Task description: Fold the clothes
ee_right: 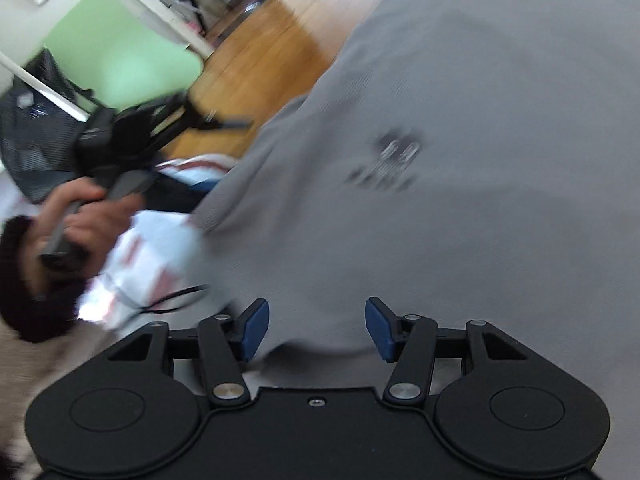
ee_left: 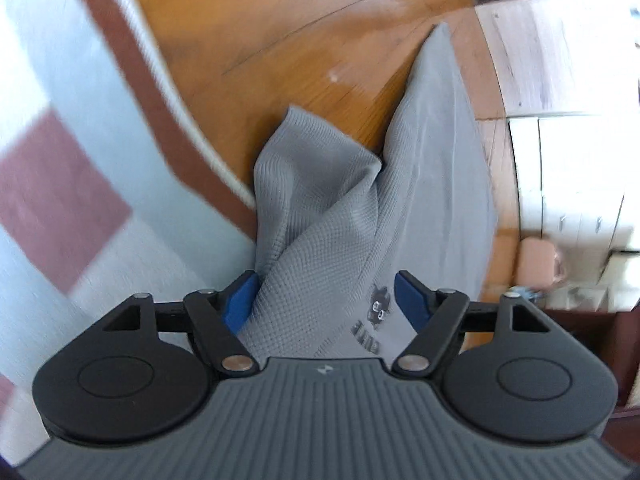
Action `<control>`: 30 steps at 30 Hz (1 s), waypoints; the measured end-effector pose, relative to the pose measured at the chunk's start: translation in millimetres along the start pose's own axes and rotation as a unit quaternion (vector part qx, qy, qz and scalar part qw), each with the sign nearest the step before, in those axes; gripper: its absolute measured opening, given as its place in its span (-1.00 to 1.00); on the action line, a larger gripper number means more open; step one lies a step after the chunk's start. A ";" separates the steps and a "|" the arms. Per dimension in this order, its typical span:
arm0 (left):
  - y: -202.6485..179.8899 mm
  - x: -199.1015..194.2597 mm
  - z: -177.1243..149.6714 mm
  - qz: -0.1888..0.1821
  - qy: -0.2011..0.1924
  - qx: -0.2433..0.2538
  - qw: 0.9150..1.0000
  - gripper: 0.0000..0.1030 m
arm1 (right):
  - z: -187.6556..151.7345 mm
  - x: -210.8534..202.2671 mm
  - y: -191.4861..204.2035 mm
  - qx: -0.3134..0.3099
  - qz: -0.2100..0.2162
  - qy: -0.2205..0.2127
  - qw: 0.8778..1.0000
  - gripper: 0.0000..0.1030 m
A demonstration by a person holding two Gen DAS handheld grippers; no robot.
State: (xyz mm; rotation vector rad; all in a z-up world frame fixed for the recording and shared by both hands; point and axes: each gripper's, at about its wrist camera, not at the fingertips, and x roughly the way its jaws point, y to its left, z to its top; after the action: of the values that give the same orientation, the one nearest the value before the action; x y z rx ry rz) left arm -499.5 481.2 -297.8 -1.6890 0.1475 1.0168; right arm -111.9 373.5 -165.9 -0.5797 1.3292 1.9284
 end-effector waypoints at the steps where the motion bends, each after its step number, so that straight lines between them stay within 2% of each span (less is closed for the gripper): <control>1: 2.1 2.9 -0.7 0.004 0.001 -0.006 1.000 0.48 | -1.4 4.8 1.1 0.012 0.008 0.012 1.000 0.14; 3: 3.0 6.8 0.3 0.001 0.000 -0.015 1.000 0.54 | -6.6 12.0 9.2 0.007 -0.003 0.022 1.000 0.15; 4: 1.7 8.2 0.4 0.000 -0.002 -0.013 1.000 0.45 | -9.3 15.5 14.3 -0.010 -0.020 0.027 0.999 0.15; 5: -0.4 9.0 -0.2 -0.004 -0.007 -0.005 1.000 0.32 | -13.9 20.2 20.2 -0.038 -0.019 0.034 0.999 0.07; 6: -3.5 9.4 -1.1 -0.010 -0.014 0.006 1.000 -0.19 | -18.4 24.8 26.0 -0.065 -0.018 0.040 0.997 -0.62; 7: -6.8 8.8 -1.9 -0.012 -0.018 0.016 1.000 -0.74 | -23.0 28.9 32.0 -0.092 -0.017 0.046 0.995 -0.93; 8: -10.3 7.7 -3.0 -0.014 -0.024 0.027 0.999 -0.86 | -28.0 27.0 38.7 -0.112 -0.008 0.039 0.993 -0.90; 9: -15.2 4.1 -5.5 -0.009 -0.036 0.039 0.999 -0.86 | -32.5 24.2 45.5 -0.133 -0.007 0.030 0.991 -0.90; 11: -27.7 -8.2 -12.3 0.028 -0.075 0.074 0.994 -0.88 | -41.0 25.4 51.3 -0.162 -0.016 0.038 0.986 -0.90; 13: -41.7 -21.2 -16.0 0.071 -0.115 0.118 0.984 -0.90 | -50.2 28.8 50.7 -0.179 -0.026 0.054 0.982 -0.90; 14: -46.5 -25.1 -16.7 0.081 -0.129 0.132 0.980 -0.90 | -54.8 31.7 49.8 -0.182 -0.029 0.059 0.981 -0.90; 16: -52.9 -32.4 -17.4 0.096 -0.151 0.149 0.972 -0.90 | -62.0 33.3 50.3 -0.187 -0.029 0.058 0.980 -0.90; 18: -54.6 -34.1 -15.2 0.109 -0.157 0.155 0.969 -0.90 | -65.1 33.5 56.5 -0.205 -0.035 0.071 0.976 -0.91; 20: -48.6 -34.8 -6.3 0.111 -0.149 0.141 0.972 -0.90 | -70.2 32.1 66.6 -0.238 -0.051 0.084 0.966 -0.91; 21: -42.8 -31.4 -2.8 0.102 -0.135 0.126 0.977 -0.91 | -70.2 31.9 71.6 -0.250 -0.058 0.089 0.963 -0.91; 23: -32.2 -23.6 3.7 0.083 -0.106 0.097 0.986 -0.79 | -60.4 26.3 71.2 -0.252 -0.066 0.053 0.964 -0.85; 25: -30.5 -8.0 6.6 0.069 -0.061 0.085 0.992 -0.36 | -50.9 14.3 69.5 -0.247 -0.074 0.012 0.966 -0.84; 26: -30.2 -1.9 7.1 0.065 -0.057 0.081 0.993 -0.36 | -45.7 9.6 67.2 -0.242 -0.079 -0.003 0.967 -0.84; 27: -30.6 3.7 7.2 0.063 -0.057 0.078 0.993 -0.50 | -40.5 4.9 64.9 -0.237 -0.084 -0.017 0.968 -0.84; 28: -34.8 6.5 5.0 0.065 -0.070 0.085 0.992 -0.95 | -35.4 0.6 62.5 -0.233 -0.090 -0.031 0.968 -0.84; 30: -53.0 2.6 -1.3 0.061 -0.114 0.124 0.984 -0.95 | -28.0 0.5 53.7 -0.234 -0.127 -0.039 0.963 -0.83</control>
State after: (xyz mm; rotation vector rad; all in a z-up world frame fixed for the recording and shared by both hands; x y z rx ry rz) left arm -467.4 501.7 -260.8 -1.3410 0.2196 1.2223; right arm -154.1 336.0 -143.9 -0.8484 0.7022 2.0269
